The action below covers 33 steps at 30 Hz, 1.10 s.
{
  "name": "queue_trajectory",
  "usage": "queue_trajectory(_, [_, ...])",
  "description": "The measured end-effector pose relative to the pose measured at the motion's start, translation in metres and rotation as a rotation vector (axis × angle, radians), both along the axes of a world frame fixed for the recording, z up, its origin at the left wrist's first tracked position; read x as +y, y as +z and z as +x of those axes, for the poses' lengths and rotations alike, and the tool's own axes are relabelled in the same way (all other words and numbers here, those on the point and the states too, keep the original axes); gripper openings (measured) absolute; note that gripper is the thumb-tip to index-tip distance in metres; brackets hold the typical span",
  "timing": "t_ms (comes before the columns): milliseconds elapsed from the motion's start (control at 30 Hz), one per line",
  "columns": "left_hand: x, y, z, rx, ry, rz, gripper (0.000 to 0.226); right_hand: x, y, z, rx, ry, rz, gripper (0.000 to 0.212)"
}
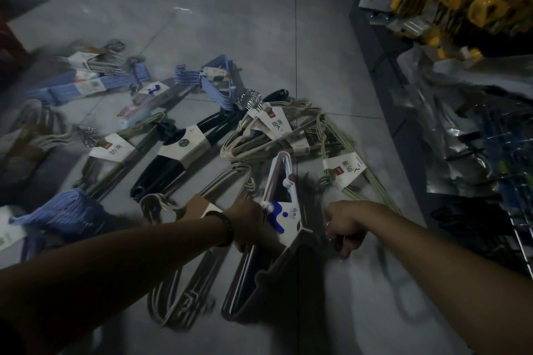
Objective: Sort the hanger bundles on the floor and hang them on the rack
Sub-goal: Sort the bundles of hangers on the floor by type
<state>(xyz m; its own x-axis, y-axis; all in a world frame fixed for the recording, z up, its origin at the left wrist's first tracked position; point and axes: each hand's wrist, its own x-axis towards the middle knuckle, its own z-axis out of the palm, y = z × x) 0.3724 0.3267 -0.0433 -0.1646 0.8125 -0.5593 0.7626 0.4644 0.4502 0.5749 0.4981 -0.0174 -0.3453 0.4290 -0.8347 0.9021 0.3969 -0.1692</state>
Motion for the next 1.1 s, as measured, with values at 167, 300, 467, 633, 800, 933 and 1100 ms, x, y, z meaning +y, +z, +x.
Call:
queue_trajectory(167, [0.005, -0.001, -0.001, -0.044, 0.062, -0.023, 0.044, 0.005, 0.002, -0.005, -0.083, 0.061, 0.031, 0.011])
queue_trajectory(300, [0.006, -0.007, 0.004, -0.043, 0.039, -0.095, 0.043, 0.006, 0.003, -0.011, -0.231, 0.036, -0.106, 0.031])
queue_trajectory(467, [0.015, 0.015, -0.025, -0.237, 0.039, -0.355, 0.056, 0.021, 0.029, -0.035, -0.202, 0.049, -0.025, 0.038])
queue_trajectory(633, [0.005, 0.038, -0.081, -0.074, -0.065, -0.256, 0.044, 0.019, 0.059, -0.091, 0.275, 0.129, 0.426, 0.026])
queue_trajectory(800, [-0.029, 0.043, -0.152, 0.115, 0.121, -0.048, 0.024, -0.015, 0.057, -0.147, 0.590, 0.044, 0.359, 0.014])
queue_trajectory(933, [-0.069, 0.051, -0.185, 0.326, 0.219, 0.024, 0.025, -0.053, 0.040, -0.185, 0.576, 0.092, 0.271, 0.013])
queue_trajectory(1100, [-0.124, 0.046, -0.248, 0.498, 0.384, 0.036, 0.028, -0.093, 0.015, -0.237, 0.616, 0.186, 0.200, 0.014])
